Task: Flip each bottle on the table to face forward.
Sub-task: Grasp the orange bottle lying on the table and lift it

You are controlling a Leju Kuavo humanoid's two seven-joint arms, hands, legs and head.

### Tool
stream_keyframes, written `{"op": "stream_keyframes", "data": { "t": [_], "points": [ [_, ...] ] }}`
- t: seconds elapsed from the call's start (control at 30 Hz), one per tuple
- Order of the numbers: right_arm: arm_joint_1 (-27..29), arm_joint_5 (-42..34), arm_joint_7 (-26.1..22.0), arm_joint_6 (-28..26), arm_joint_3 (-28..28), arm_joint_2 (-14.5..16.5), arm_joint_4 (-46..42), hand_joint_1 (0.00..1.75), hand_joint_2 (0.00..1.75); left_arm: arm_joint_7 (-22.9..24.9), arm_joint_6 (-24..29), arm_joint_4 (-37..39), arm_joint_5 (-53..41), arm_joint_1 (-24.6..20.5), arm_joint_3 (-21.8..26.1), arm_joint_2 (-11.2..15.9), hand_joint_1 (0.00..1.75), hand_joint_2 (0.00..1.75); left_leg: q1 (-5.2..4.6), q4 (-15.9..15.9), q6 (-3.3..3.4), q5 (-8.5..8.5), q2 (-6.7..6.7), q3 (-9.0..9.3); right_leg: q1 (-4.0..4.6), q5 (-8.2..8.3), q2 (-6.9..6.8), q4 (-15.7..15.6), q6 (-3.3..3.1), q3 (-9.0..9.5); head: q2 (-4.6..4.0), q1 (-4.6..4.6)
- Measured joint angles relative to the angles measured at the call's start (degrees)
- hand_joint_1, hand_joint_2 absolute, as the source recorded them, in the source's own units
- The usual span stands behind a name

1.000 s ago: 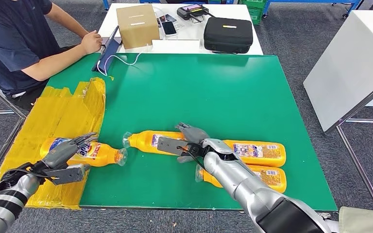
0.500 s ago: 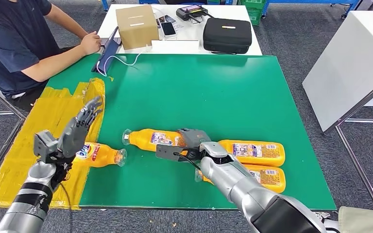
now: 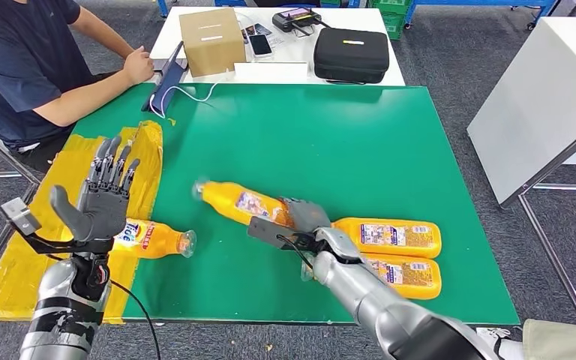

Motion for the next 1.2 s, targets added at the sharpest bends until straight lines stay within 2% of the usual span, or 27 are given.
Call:
{"op": "stream_keyframes", "data": {
  "t": [0.07, 0.27, 0.4, 0.57, 0.73, 0.93, 1.2],
  "points": [
    [2.1, -2.5, -2.9, -1.2, -2.9, 0.0, -3.0, 1.75, 1.75, 0.8, -0.1, -1.3, 1.7, 1.4, 0.6, -0.4, 0.0, 0.0, 0.0, 0.0, 0.0, 0.0, -0.01, -0.1, 0.0, 0.0, 0.0, 0.0, 0.0, -0.1, 0.0, -0.03],
    [4.9, -3.5, -3.8, -1.6, -6.8, -0.2, -7.7, 1.75, 1.75, 1.2, 0.0, -3.1, 2.3, 3.1, 1.0, -0.9, 0.0, 0.0, 0.0, 0.0, 0.0, 0.0, -0.09, -0.23, 0.0, 0.0, -0.02, 0.0, 0.0, -0.2, 0.0, -0.01],
    [8.6, -9.3, -10.1, -5.0, -9.8, 0.1, -14.6, 1.75, 1.75, 2.5, 1.0, -4.1, 4.0, 3.9, 1.2, -1.3, 0.0, 1.75, 0.0, 0.0, 0.0, 0.0, -0.11, -0.34, 0.0, 0.0, -0.03, 0.0, 0.01, -0.29, 0.0, 0.0],
    [15.7, -14.9, -14.2, -7.3, -12.4, 0.6, -32.8, 1.75, 1.75, 6.5, 1.9, -5.9, 7.0, 6.2, 0.7, -2.0, 0.0, 1.75, 0.0, 0.0, -0.01, -0.01, -0.09, -0.52, 0.0, -0.01, -0.02, 0.0, 0.01, -0.5, 0.0, -0.01],
    [19.7, -12.9, -14.1, -8.0, -10.2, 1.1, -43.4, 1.75, 1.75, 8.8, 3.1, -8.4, 8.2, 8.5, -2.6, -3.1, 0.0, 1.75, 0.0, 0.0, -0.01, -0.02, -0.09, -0.59, 0.0, -0.02, -0.01, 0.0, 0.0, -0.57, 0.0, 0.0],
    [22.1, -10.7, -13.8, -7.5, -3.9, 2.7, -45.7, 1.75, 1.75, 9.9, 4.2, -12.1, 8.7, 11.0, -8.9, -4.1, 0.0, 1.75, 0.0, 0.0, -0.01, -0.03, -0.09, -0.59, 0.0, -0.02, -0.02, 0.0, 0.0, -0.59, 0.0, -0.01],
    [22.5, -9.8, -12.5, -5.8, 0.0, 3.4, -45.6, 1.75, 1.75, 10.0, 4.4, -14.4, 9.3, 12.6, -12.5, -4.2, 0.0, 1.75, 0.0, 0.0, -0.01, -0.03, -0.09, -0.61, 0.0, -0.02, -0.02, 0.0, 0.0, -0.58, 0.0, 0.0]
  ]
}}
